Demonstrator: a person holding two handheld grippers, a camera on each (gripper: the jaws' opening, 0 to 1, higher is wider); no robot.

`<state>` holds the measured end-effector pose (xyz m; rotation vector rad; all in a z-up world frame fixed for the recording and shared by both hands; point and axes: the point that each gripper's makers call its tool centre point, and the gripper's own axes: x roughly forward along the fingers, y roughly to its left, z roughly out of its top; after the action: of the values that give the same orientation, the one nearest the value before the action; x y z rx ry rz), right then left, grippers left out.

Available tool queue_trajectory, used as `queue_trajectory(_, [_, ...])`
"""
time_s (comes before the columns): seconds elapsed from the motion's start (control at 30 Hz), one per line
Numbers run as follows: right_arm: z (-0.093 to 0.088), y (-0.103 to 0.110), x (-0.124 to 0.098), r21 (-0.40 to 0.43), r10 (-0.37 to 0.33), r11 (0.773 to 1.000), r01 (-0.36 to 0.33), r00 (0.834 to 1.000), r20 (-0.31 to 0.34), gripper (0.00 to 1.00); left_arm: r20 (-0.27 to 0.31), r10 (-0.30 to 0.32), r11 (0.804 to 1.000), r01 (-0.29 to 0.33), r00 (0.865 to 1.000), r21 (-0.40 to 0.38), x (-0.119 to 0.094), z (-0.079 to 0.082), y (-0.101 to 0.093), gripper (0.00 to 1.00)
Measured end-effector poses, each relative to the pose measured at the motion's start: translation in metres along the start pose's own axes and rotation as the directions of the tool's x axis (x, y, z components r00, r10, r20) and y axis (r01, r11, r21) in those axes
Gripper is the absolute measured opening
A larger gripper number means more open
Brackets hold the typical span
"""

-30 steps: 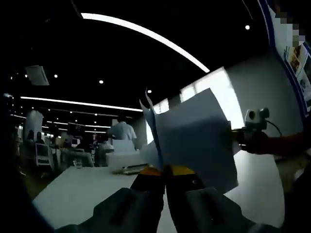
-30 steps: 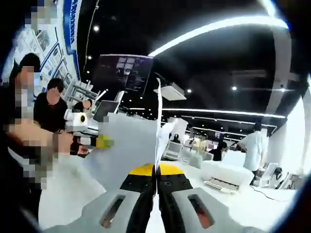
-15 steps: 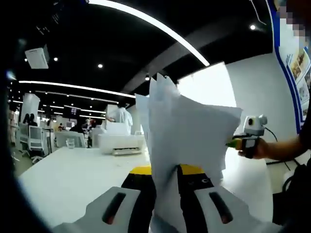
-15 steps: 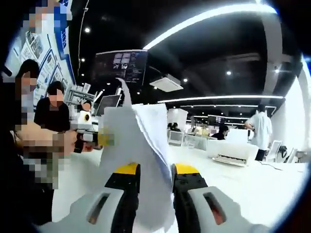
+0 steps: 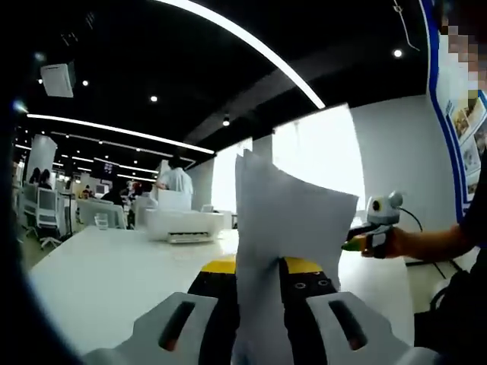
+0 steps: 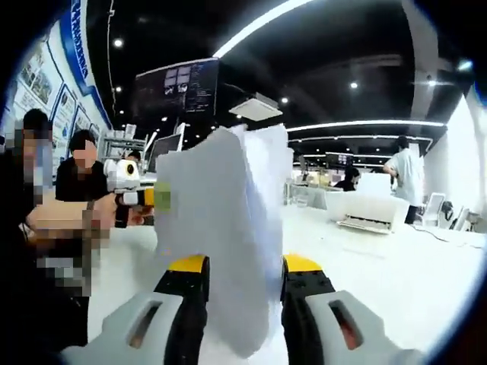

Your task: Organize the stack of printing papers by aligning and flattening the scattered papers on the table

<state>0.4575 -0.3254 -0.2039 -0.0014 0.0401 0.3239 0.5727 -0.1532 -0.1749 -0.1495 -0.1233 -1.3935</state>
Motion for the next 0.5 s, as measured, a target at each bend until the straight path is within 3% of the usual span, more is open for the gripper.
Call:
queue_trajectory(0.03, [0.0004,-0.0017,-0.0005,0.015,-0.003,1.0,0.002,1.0,0.005,0.36,0.005,0.002,1.0,-0.002,1.0,-0.008,-0.0007,0.0012,0.0009,0.24])
queue_trajectory(0.07, [0.0044,-0.0057,-0.0026,0.08,0.003,0.997,-0.006,0.999,0.035,0.36,0.007,0.003,1.0,-0.003,1.0,-0.014,-0.0008,0.002,0.0017,0.25])
queue_trajectory(0.17, [0.0047,-0.0038,-0.0026,0.169,0.085,0.982,-0.089,0.996,0.031,0.35,0.016,0.0,1.0,0.0,1.0,-0.018,0.0017,0.0062,0.0014,0.25])
queue_trajectory(0.37, [0.0067,-0.0045,0.0033,0.137,0.058,0.989,-0.06,0.998,0.018,0.28,0.028,-0.011,1.0,0.012,1.0,-0.027,0.0076,0.0104,-0.0025,0.25])
queue_trajectory(0.5, [0.0048,-0.0058,0.0031,0.112,0.019,0.993,-0.019,1.0,-0.007,0.28,0.037,-0.005,1.0,0.006,0.999,-0.029,0.0087,0.0106,-0.004,0.26])
